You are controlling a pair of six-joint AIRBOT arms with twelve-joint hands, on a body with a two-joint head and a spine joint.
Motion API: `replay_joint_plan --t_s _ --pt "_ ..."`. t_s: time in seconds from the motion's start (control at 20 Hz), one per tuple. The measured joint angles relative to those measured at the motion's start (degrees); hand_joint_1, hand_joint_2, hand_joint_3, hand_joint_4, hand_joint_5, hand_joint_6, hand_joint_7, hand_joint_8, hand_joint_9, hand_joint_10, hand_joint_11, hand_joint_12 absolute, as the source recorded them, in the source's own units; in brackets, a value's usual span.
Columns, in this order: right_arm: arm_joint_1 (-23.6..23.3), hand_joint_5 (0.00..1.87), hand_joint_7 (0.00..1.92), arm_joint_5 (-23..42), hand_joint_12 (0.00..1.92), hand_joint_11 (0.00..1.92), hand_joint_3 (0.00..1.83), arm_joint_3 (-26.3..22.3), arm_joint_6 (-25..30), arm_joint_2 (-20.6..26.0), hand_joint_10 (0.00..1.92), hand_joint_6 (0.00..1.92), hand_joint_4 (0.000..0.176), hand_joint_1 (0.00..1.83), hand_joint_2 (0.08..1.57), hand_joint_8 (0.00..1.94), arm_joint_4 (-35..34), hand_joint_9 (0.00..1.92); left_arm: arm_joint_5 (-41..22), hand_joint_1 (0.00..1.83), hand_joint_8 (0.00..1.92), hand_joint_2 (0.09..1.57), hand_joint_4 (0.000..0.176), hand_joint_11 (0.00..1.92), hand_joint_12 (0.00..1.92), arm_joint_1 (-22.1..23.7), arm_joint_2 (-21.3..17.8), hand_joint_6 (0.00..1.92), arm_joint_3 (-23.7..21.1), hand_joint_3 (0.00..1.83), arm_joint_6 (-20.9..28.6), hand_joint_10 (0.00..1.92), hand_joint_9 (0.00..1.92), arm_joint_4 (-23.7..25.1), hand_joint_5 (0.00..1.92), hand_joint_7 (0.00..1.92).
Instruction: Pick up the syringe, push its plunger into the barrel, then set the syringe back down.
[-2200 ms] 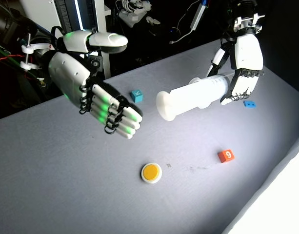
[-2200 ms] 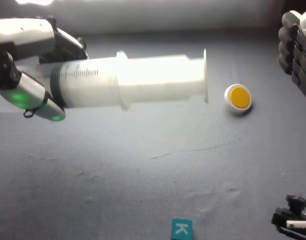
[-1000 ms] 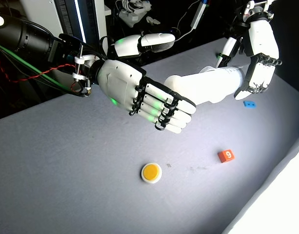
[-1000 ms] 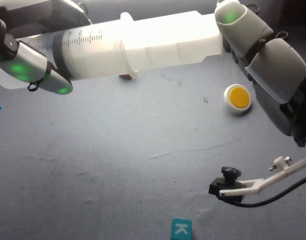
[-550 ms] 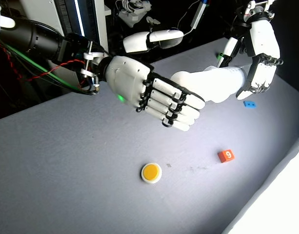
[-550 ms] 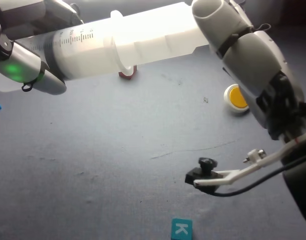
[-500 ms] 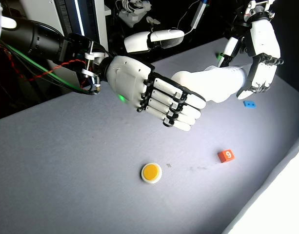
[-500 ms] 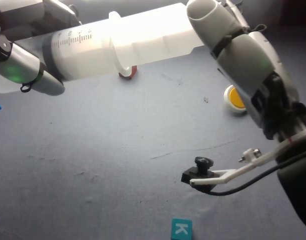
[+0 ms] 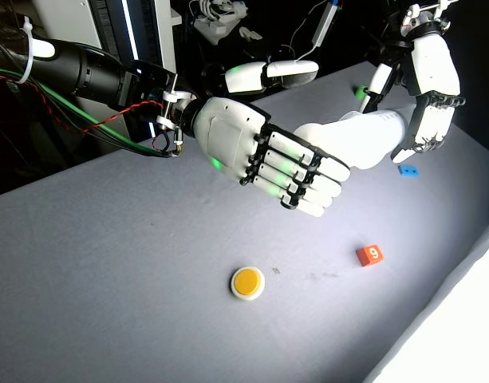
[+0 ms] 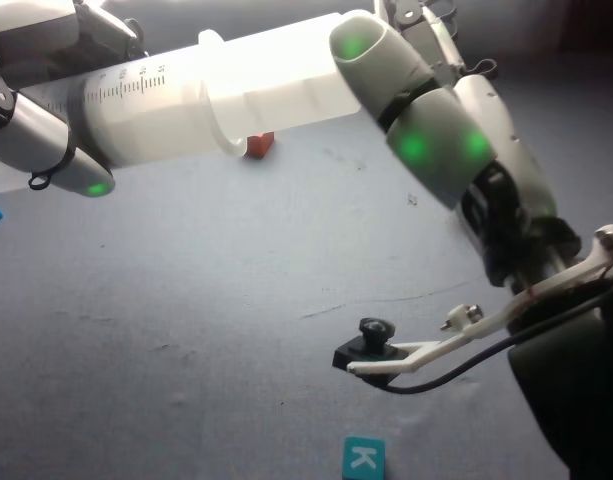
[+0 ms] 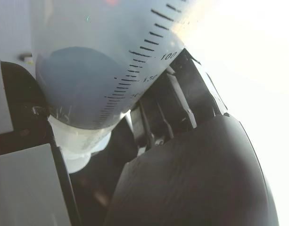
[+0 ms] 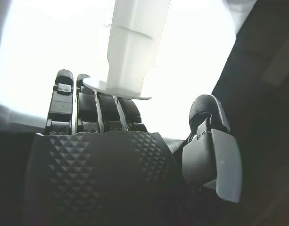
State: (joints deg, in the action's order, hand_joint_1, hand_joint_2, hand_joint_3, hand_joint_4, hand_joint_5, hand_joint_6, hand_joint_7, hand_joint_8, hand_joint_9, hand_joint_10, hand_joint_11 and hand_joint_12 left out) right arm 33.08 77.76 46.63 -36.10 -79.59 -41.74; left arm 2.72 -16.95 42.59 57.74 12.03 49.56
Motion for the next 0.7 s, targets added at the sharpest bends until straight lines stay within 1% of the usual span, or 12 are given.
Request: replay_joint_plan --t_s 0.1,0.3,0.5,0.55,0.65,0.7 --pt "0.0 0.0 0.0 0.17 0.0 0.0 0.0 0.7 -0.46 -1.49 0.0 0.0 0.0 0.0 1.09 0.0 0.0 0.0 0.24 1.37 0.9 1.13 0.0 0.65 1.25 0.0 0.0 1.22 0.0 0.0 -0.22 1.21 0.85 0.35 0.87 1.01" --pt "-0.09 0.0 0.0 0.13 0.0 0.0 0.0 2.29 -1.53 -4.07 0.0 0.0 0.0 0.0 1.11 0.0 0.09 0.0 0.39 1.36 0.9 1.14 0.0 0.64 1.25 0.0 0.0 1.25 0.0 0.0 -0.44 1.25 0.86 0.44 0.87 0.96" --pt "-0.09 0.0 0.0 0.31 0.0 0.0 0.0 5.62 -1.81 -7.72 0.0 0.0 0.0 0.0 1.1 0.0 1.42 0.0 0.92 1.36 0.9 1.14 0.0 0.65 1.26 0.11 0.0 1.24 -0.07 0.0 -0.63 1.24 0.86 0.57 0.87 0.95" --pt "-0.11 0.0 0.0 0.42 0.0 0.0 0.0 6.95 -1.97 -9.01 0.0 0.0 0.0 0.0 1.1 0.0 1.92 0.0 1.07 1.36 0.92 1.15 0.0 0.63 1.26 0.11 0.0 1.26 -0.07 0.0 -0.61 1.26 0.85 0.57 0.86 0.94" --pt "-0.37 0.0 0.0 0.35 0.0 0.0 0.0 9.31 -2.19 -11.32 0.0 0.0 0.0 0.0 1.09 0.0 2.12 0.0 1.64 1.36 0.91 1.14 0.0 0.65 1.25 0.11 0.0 1.24 -0.07 0.0 -0.63 1.25 0.85 0.57 0.88 0.95" --pt "-0.46 0.0 0.0 0.22 0.0 0.0 0.0 10.16 -2.23 -12.13 0.0 0.0 0.0 0.0 1.09 0.0 2.34 0.0 1.73 1.36 0.91 1.15 0.0 0.63 1.29 0.11 0.0 1.25 -0.07 0.0 -0.61 1.28 0.84 0.57 0.87 0.94"
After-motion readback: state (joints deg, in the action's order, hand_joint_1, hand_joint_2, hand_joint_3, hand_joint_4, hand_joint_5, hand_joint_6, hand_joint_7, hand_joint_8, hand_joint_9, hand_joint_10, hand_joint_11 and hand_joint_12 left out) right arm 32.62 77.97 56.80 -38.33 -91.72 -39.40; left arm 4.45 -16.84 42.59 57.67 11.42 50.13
